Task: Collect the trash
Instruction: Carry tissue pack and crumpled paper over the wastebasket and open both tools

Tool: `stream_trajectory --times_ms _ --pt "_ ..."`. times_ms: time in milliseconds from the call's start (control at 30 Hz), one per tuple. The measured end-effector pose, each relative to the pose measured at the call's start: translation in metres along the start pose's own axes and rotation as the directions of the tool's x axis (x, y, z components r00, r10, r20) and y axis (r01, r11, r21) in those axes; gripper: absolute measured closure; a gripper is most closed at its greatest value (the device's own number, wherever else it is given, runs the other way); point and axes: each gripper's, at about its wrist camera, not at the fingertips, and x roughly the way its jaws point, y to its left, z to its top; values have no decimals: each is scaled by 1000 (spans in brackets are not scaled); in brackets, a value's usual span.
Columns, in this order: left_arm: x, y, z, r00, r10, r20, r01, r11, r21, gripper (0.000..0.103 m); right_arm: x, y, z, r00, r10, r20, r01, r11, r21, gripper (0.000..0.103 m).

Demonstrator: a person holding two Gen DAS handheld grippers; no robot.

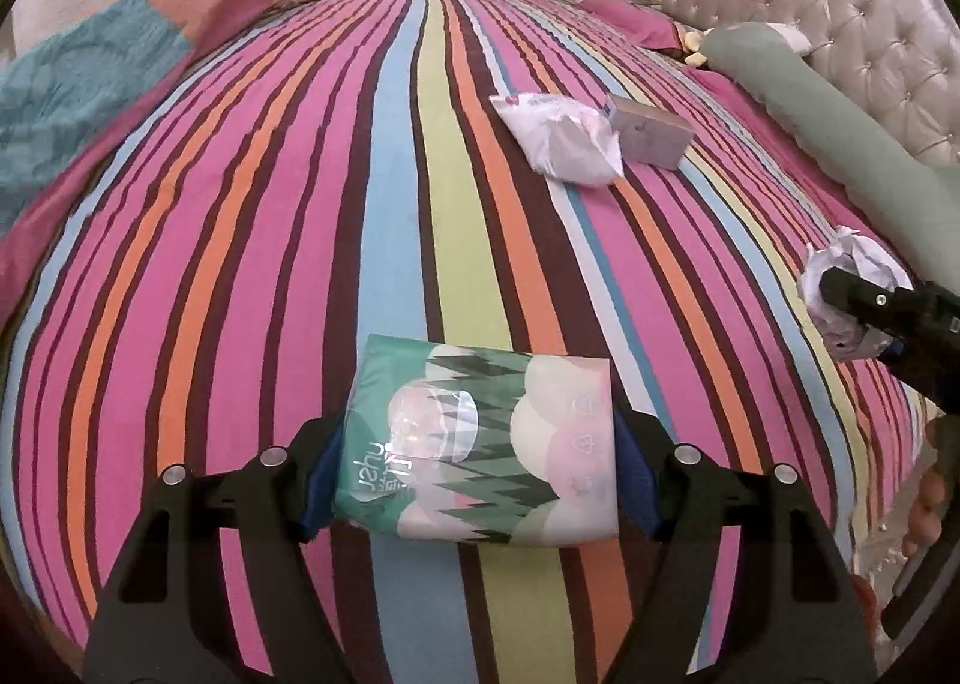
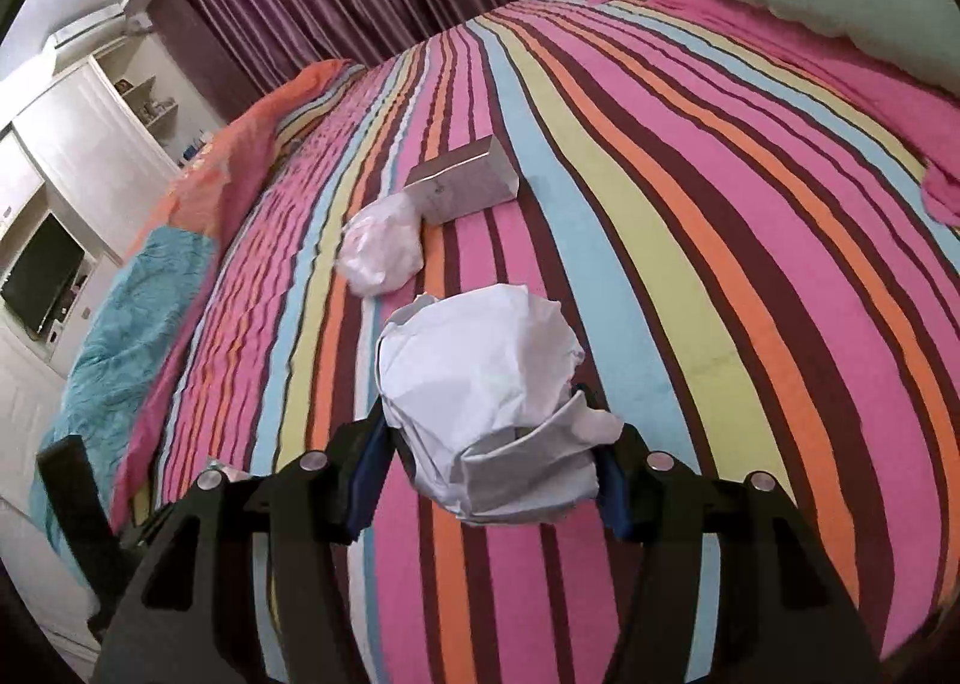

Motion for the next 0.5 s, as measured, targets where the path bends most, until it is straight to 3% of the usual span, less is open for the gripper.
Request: stream_trajectory --times_ms 500 --pt "-65 -19 -93 1000 -27 -2 27 999 40 32 -80 8 -79 997 70 34 -69 997 -18 49"
